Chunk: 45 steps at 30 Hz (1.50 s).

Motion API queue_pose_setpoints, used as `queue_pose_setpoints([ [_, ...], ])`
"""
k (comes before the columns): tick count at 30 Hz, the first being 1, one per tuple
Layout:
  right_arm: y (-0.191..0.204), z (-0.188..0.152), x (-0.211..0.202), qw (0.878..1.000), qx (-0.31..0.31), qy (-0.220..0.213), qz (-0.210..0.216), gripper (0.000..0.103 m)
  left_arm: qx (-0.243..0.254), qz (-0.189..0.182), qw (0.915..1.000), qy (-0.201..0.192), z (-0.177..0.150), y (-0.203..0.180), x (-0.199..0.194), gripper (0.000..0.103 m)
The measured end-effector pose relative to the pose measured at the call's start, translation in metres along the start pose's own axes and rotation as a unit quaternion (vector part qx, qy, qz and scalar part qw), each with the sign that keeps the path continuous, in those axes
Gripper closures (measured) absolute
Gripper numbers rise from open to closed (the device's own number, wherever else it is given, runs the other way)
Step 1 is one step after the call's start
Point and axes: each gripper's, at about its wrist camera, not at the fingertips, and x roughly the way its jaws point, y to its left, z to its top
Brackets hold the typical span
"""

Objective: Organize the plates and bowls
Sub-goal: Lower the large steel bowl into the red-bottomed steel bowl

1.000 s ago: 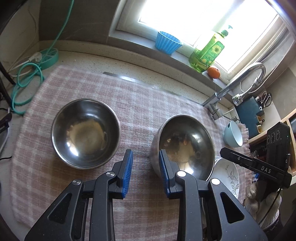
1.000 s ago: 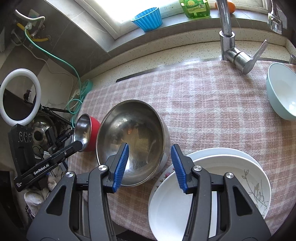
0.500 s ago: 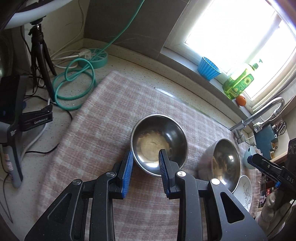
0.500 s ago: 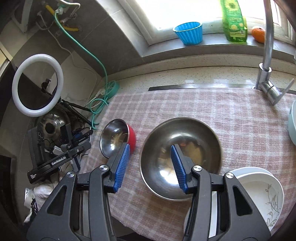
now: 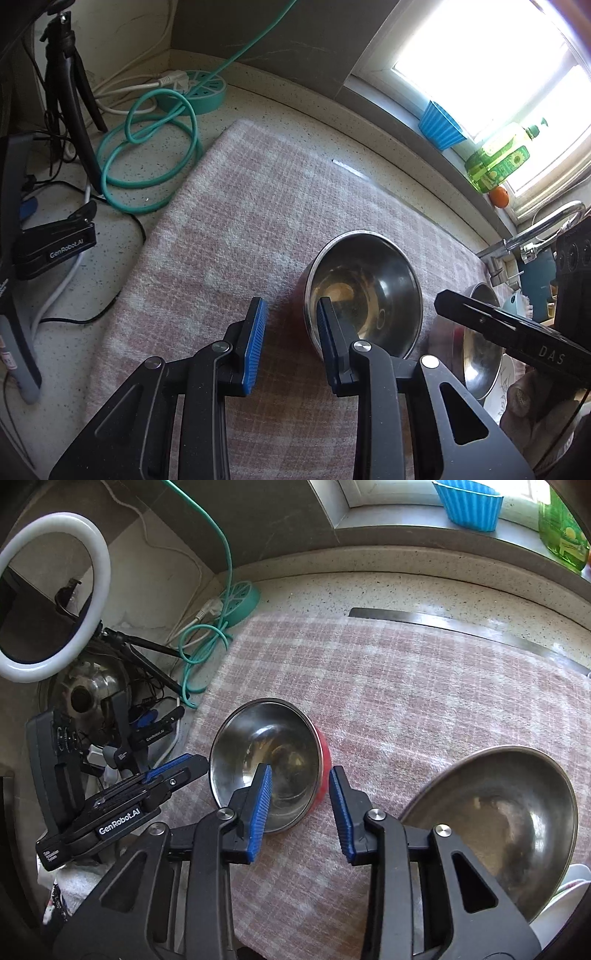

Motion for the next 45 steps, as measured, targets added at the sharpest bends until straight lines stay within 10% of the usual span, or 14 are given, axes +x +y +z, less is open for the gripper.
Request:
queue_pose_setpoints([
  [21, 0.001, 0.006, 0.035, 0.998, -0.018, 0.040, -0.038, 0.092, 0.033, 0.009, 0.9992, 0.021, -0.005, -0.013, 0.020, 0.091],
  [45, 0.010, 0.003, -0.012, 1.000, -0.022, 0.005, -0.001, 0.092, 0.043, 0.012, 0.9988, -0.021, -0.001, -0.032, -0.021, 0.092],
])
